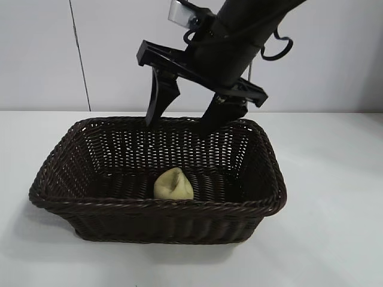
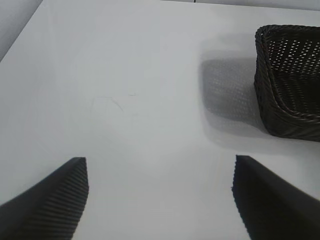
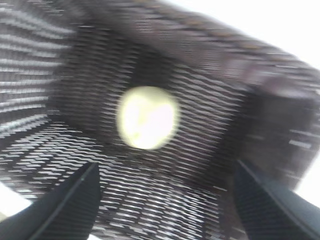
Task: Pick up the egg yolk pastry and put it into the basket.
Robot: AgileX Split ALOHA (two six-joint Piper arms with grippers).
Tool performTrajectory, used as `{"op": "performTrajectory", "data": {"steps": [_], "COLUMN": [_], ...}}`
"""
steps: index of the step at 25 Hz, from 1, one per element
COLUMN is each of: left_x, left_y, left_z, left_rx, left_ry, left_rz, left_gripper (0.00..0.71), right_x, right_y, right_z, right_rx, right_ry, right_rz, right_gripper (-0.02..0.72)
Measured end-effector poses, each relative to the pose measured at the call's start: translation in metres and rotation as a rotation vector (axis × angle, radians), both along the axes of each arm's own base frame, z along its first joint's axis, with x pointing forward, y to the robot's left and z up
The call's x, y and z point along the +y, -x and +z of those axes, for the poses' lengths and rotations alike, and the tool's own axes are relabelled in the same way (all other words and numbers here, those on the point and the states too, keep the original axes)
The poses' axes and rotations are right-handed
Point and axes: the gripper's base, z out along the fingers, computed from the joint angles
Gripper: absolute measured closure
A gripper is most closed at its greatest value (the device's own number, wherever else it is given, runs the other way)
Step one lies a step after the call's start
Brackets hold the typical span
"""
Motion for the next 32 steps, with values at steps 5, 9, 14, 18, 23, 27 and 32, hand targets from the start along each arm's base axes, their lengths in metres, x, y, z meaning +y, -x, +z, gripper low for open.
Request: {"op": "performTrajectory", "data": {"steps": [5, 9, 14, 18, 23, 27, 32], "left_x": [0.0, 0.0, 0.0, 0.0, 0.0, 0.0, 0.0], "left_y": [0.0, 0.0, 0.0, 0.0, 0.0, 0.0, 0.0], "left_z": [0.0, 0.0, 0.0, 0.0, 0.0, 0.0, 0.0], "left_rx": [0.0, 0.0, 0.0, 0.0, 0.0, 0.0, 0.0], "left_ry": [0.0, 0.0, 0.0, 0.0, 0.0, 0.0, 0.0], "left_rz": [0.0, 0.0, 0.0, 0.0, 0.0, 0.0, 0.0], "left_gripper": [0.136, 0.136, 0.136, 0.136, 0.136, 0.136, 0.136], "right_x": [-0.014, -0.035, -0.07, -0.113, -0.171, -0.207, -0.238], "right_y": [-0.007, -0.013, -0.026, -0.039, -0.051, -0.054, -0.054], "right_z": [0.024, 0.026, 0.025, 0.024, 0.025, 0.025, 0.025], "right_rx": [-0.023, 0.012, 0.051, 0.06, 0.061, 0.074, 0.088], "right_ry": [0.154, 0.232, 0.266, 0.318, 0.402, 0.42, 0.424], "right_rz": [0.002, -0.042, -0.122, -0.219, -0.343, -0.426, -0.492], "right_gripper": [0.167, 0.167, 0.167, 0.167, 0.167, 0.167, 0.167]}}
